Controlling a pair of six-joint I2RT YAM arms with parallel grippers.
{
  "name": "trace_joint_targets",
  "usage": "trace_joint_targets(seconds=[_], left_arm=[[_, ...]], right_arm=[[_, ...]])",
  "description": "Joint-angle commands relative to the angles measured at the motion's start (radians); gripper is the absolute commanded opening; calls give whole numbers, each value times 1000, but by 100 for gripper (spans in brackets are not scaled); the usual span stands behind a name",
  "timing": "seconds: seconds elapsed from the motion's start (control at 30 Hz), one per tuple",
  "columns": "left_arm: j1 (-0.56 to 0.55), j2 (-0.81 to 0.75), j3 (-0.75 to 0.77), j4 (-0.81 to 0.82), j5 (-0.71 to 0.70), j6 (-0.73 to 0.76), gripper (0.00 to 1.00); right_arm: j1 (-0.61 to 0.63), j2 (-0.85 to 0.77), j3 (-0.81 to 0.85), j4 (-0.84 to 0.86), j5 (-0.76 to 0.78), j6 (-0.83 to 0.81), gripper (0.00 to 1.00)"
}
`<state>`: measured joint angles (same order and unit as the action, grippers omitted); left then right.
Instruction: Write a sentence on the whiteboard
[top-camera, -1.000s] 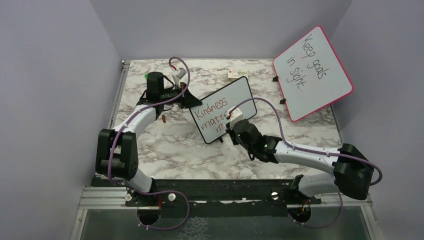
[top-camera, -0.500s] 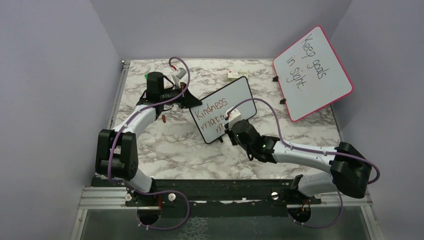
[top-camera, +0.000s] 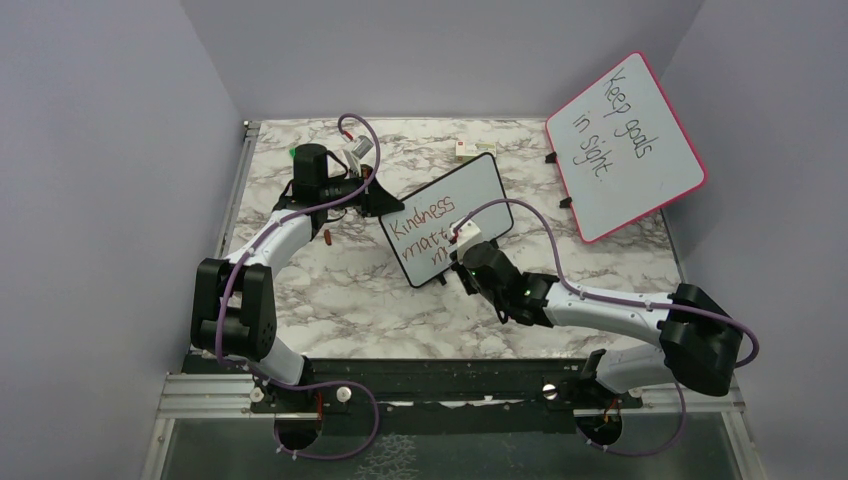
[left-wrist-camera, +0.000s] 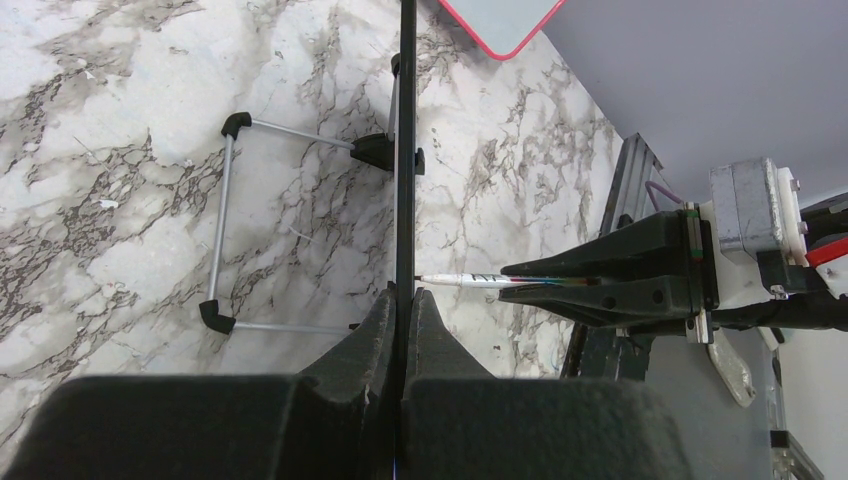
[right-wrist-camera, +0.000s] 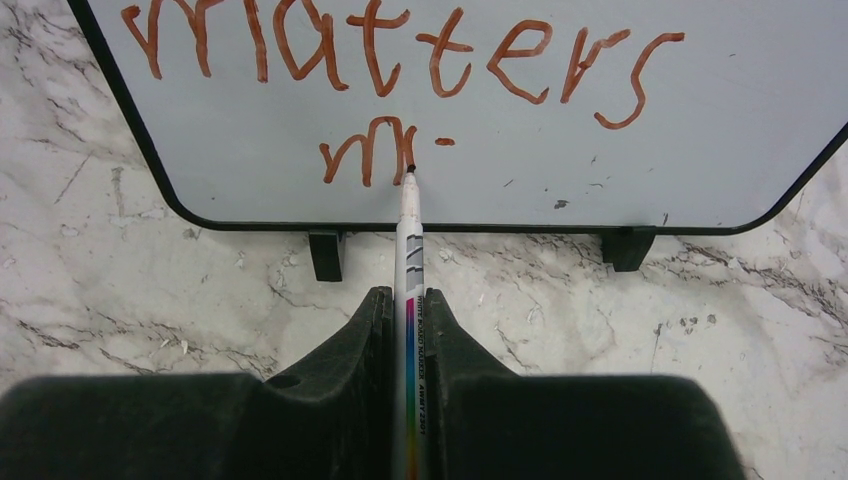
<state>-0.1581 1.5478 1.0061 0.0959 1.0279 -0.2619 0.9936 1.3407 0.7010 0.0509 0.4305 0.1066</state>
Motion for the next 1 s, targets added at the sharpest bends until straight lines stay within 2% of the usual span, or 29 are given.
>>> trace_joint_targets(seconds=[0.0,0.57,0.97], left_arm=[[0,-3,-1,-74,-25,26,0],[0,-2,0,-74,-23,26,0],[0,-3,-1,-74,-22,26,0]], right_arm=[[-1,14,-18,-22,29,7,1],[-11,18,-3,-30,48,-5,1],[-24,8,17,22,73,-26,1]])
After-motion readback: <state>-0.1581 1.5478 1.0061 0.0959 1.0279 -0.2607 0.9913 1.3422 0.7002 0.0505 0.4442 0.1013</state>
